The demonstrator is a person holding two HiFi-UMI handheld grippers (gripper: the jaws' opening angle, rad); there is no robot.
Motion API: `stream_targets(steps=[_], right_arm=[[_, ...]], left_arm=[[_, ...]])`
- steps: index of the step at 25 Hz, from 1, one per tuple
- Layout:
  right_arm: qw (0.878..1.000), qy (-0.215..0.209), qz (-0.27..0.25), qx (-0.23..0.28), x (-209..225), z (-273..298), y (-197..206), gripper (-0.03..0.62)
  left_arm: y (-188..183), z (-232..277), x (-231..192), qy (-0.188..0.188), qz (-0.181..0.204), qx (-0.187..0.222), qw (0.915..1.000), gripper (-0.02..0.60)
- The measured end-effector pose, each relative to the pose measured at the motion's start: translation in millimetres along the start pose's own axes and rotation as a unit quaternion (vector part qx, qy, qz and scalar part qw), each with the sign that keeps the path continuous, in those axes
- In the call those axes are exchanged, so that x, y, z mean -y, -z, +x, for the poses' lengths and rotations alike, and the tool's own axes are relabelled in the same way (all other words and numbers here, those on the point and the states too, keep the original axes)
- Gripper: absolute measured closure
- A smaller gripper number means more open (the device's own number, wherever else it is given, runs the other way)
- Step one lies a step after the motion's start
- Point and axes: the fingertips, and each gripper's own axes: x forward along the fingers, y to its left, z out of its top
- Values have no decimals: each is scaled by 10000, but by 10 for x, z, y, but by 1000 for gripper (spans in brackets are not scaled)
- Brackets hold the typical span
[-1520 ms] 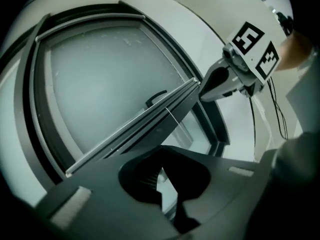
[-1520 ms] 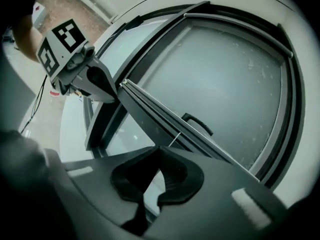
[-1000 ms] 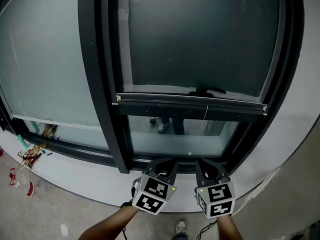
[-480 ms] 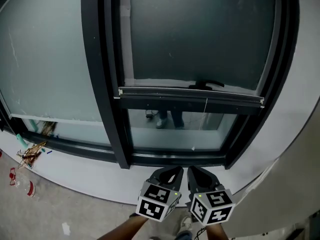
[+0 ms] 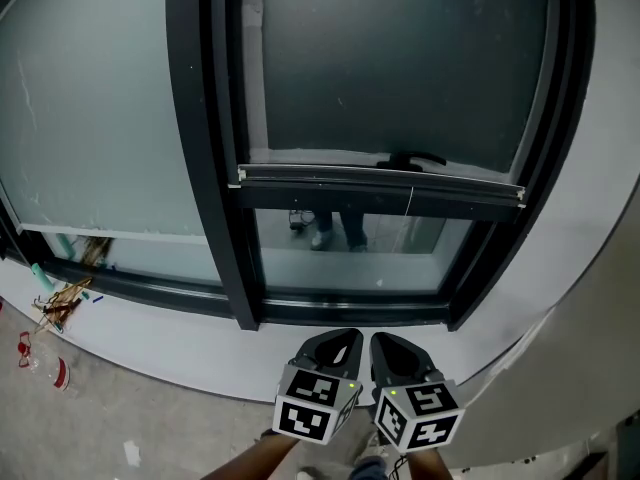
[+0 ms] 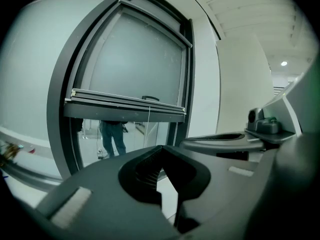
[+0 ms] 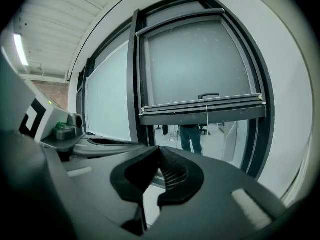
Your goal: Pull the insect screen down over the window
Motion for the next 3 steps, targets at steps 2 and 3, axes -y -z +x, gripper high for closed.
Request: stream_targets(steps=[2, 3], right_arm=[[10000, -1, -4, -9, 23, -35, 29, 589], [10000, -2, -4, -16, 34, -55, 47, 589]], left_arm=[[16, 9, 34, -33, 24, 12, 10000, 565], [27, 11, 53, -50, 37, 14, 10000, 565]])
